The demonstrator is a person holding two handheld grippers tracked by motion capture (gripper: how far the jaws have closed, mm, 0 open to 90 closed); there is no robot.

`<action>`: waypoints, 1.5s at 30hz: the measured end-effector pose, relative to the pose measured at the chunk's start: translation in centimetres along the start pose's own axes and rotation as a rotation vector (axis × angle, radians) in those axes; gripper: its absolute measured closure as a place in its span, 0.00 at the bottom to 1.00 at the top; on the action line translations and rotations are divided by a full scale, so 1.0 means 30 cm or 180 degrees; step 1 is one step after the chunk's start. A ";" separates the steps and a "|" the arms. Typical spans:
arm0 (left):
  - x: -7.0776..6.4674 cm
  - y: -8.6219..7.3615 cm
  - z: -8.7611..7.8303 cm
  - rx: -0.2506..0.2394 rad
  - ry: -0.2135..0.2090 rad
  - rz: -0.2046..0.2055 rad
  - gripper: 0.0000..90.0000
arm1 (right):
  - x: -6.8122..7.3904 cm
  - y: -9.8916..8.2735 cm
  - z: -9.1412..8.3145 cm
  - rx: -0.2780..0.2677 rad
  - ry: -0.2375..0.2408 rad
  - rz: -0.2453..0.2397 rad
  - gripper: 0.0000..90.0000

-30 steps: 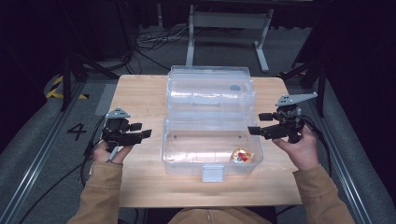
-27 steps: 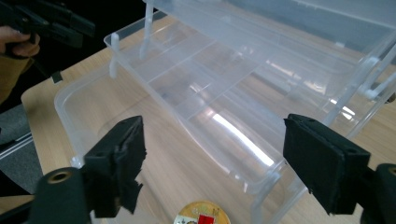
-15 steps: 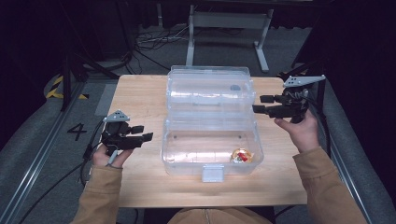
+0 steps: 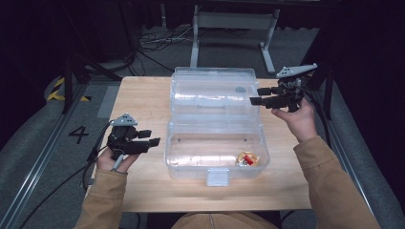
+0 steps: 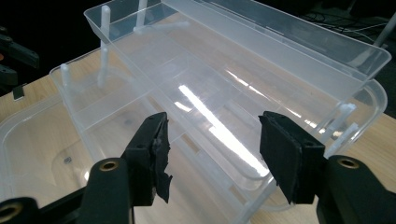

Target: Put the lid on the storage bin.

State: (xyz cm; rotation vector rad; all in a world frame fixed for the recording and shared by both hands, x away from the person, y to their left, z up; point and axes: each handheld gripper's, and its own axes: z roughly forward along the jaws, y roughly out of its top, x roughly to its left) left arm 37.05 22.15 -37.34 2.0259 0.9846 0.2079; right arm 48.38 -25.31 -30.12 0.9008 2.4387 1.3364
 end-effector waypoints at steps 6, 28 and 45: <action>-0.010 0.004 0.001 0.0022 -0.0050 0.0036 0.55 | -0.012 0.008 0.052 0.0089 0.0101 -0.0079 0.55; -0.085 0.029 0.030 0.0230 -0.0436 0.0279 0.63 | -0.018 0.016 0.122 0.0411 0.0417 -0.0293 0.78; -0.181 0.038 0.101 0.0511 -0.0742 0.0632 0.62 | -0.010 0.015 0.118 0.0414 0.0411 -0.0287 0.79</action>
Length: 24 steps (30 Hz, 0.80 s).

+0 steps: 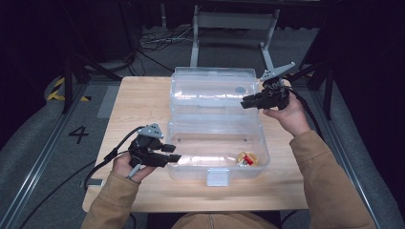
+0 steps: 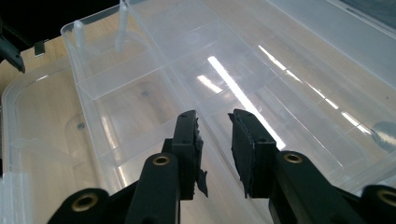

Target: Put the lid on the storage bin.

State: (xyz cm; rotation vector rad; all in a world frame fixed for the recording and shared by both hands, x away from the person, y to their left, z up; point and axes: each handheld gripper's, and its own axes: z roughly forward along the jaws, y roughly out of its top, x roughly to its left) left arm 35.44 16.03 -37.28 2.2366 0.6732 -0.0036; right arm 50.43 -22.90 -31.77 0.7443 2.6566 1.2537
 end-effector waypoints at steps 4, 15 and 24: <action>-0.017 0.007 0.029 0.0132 -0.0084 0.0081 0.64 | 0.000 0.000 0.000 0.0000 0.0000 0.0004 0.79; -0.031 0.004 0.084 0.0409 -0.0295 0.0160 0.73 | -0.002 -0.001 0.000 -0.0013 0.0022 0.0042 0.79; -0.033 -0.005 0.145 0.0695 -0.0235 0.0188 0.76 | -0.002 0.002 -0.001 0.0006 0.0037 0.0110 0.79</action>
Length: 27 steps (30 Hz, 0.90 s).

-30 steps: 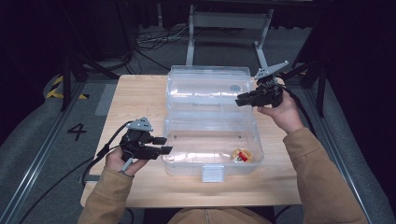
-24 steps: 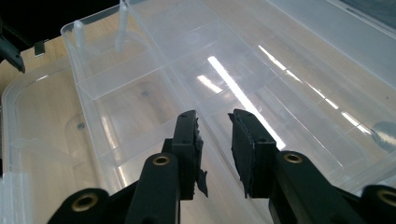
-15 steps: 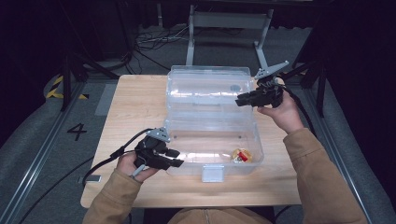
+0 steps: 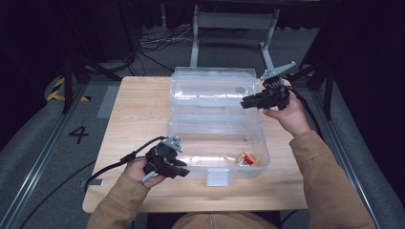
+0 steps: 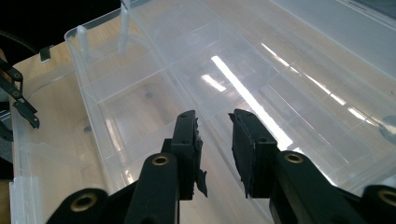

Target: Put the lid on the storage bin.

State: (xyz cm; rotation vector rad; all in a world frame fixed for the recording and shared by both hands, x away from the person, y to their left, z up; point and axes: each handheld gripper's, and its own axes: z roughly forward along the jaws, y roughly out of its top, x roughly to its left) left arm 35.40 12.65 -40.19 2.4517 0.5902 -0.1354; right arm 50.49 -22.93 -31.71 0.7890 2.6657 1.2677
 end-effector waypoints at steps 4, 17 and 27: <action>0.003 0.000 0.019 0.0090 0.0088 -0.0025 0.81 | 0.002 0.000 -0.001 0.0003 -0.0008 -0.0002 0.79; -0.002 -0.001 0.047 0.0187 0.0191 0.0018 0.82 | 0.015 -0.003 -0.008 0.0013 -0.0007 -0.0005 0.80; -0.004 -0.004 0.048 0.0155 0.0211 0.0050 0.83 | 0.043 -0.008 -0.026 0.0015 0.0013 -0.0056 0.82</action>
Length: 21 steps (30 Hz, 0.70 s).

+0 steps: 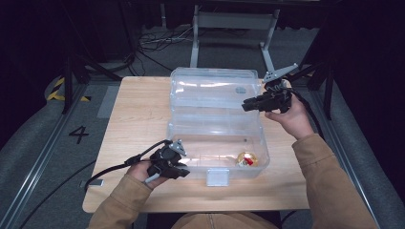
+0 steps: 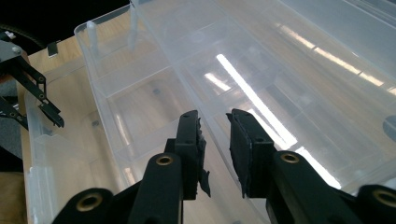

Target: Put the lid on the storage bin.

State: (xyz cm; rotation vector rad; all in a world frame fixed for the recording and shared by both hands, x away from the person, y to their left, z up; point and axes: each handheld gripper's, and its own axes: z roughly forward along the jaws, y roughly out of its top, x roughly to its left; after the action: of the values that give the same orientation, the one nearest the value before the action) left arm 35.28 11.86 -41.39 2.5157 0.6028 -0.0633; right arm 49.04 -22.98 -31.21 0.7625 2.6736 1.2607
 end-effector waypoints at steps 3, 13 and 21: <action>-0.001 -0.001 0.001 -0.0010 0.0004 0.0003 0.83 | 0.011 -0.002 -0.006 0.0000 0.0008 -0.0024 0.82; 0.000 -0.004 0.000 -0.0042 -0.0011 0.0000 0.82 | 0.038 -0.012 -0.019 -0.0016 0.0011 -0.0082 0.83; 0.001 -0.004 0.001 -0.0042 -0.0023 -0.0035 0.82 | 0.064 -0.024 -0.032 -0.0033 0.0023 -0.0129 0.83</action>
State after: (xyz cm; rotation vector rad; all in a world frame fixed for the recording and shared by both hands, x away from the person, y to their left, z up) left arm 35.25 11.94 -41.47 2.4985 0.6122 -0.0722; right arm 46.80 -23.13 -30.87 0.7002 2.6719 1.2691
